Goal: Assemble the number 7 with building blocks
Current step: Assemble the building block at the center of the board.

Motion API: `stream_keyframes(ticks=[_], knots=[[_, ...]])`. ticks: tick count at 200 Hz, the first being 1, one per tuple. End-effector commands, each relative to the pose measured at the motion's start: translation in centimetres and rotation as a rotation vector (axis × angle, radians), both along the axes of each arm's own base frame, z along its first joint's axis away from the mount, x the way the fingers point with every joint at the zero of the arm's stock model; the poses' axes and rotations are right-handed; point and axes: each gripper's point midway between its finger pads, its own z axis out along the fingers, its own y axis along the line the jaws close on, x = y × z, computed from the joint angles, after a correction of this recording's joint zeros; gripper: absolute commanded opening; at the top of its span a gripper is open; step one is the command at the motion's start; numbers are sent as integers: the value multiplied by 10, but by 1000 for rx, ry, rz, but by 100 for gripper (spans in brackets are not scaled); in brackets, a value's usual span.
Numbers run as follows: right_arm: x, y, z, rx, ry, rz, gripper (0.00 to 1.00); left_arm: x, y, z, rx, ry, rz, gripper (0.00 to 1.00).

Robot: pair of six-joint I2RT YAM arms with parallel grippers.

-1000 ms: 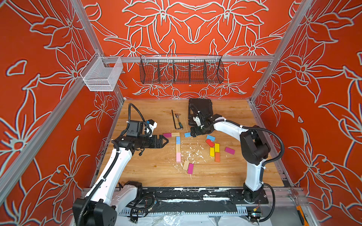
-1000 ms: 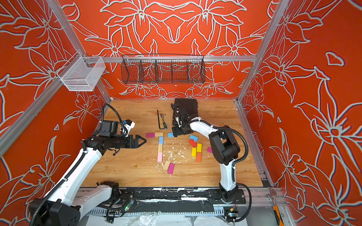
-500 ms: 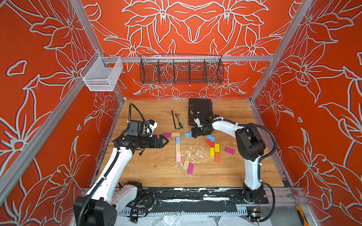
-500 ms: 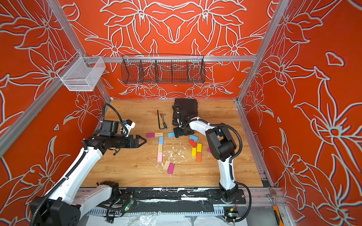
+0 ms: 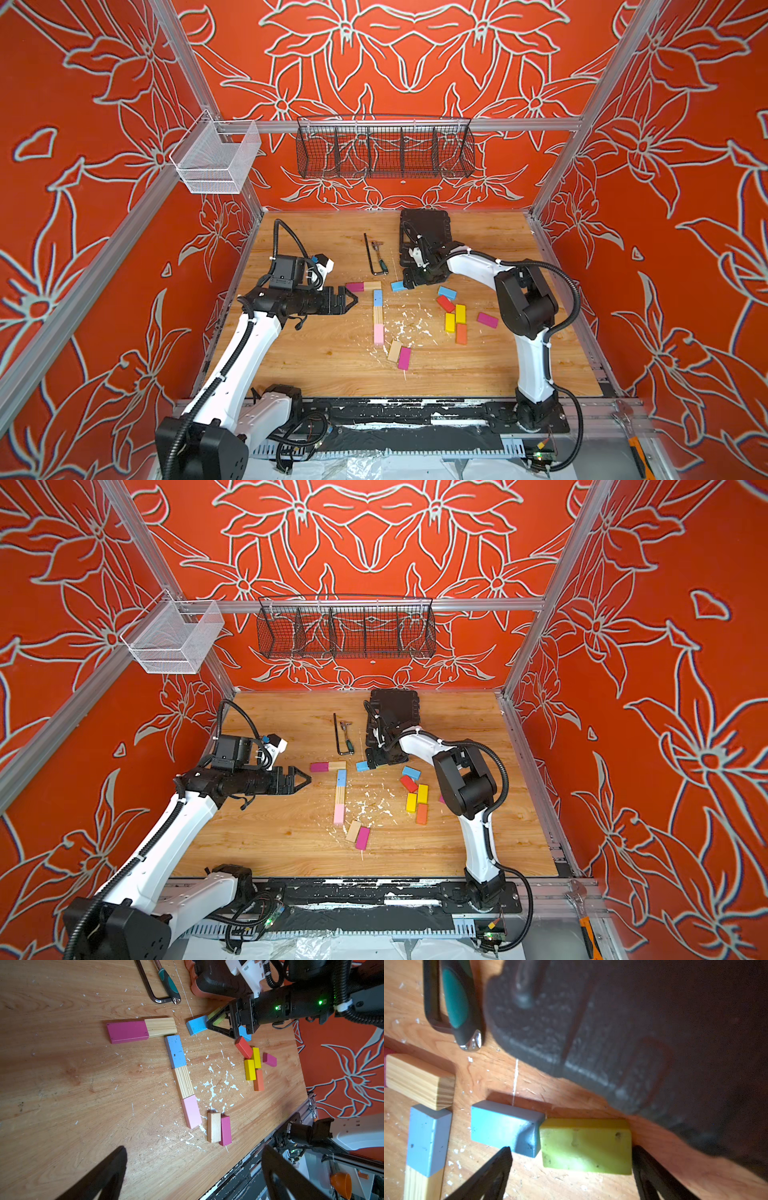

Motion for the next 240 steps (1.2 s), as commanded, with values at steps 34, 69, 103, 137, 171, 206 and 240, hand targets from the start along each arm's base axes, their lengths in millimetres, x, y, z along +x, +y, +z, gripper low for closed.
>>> stream_keyframes(ticks=[34, 69, 103, 137, 171, 206, 240], knots=[[-11, 6, -4, 66, 51, -6, 92, -2, -2, -3, -4, -2, -24, 98], [-18, 7, -1, 98, 61, -15, 92, -2, -2, -2, -4, -7, -24, 98], [-24, 5, 3, 111, 58, -22, 92, -3, -2, -2, -5, -7, -25, 98], [-22, 2, 12, 99, 34, -23, 92, -3, -2, -1, -5, -10, -26, 98], [-13, 1, 11, 73, 22, -34, 92, -3, -2, 0, -4, -12, -25, 98], [0, 2, 12, 56, 5, -44, 92, -2, -3, -3, -13, 1, -25, 98], [3, 8, 14, 89, 8, -46, 92, 7, -35, -6, -86, 71, -51, 98]])
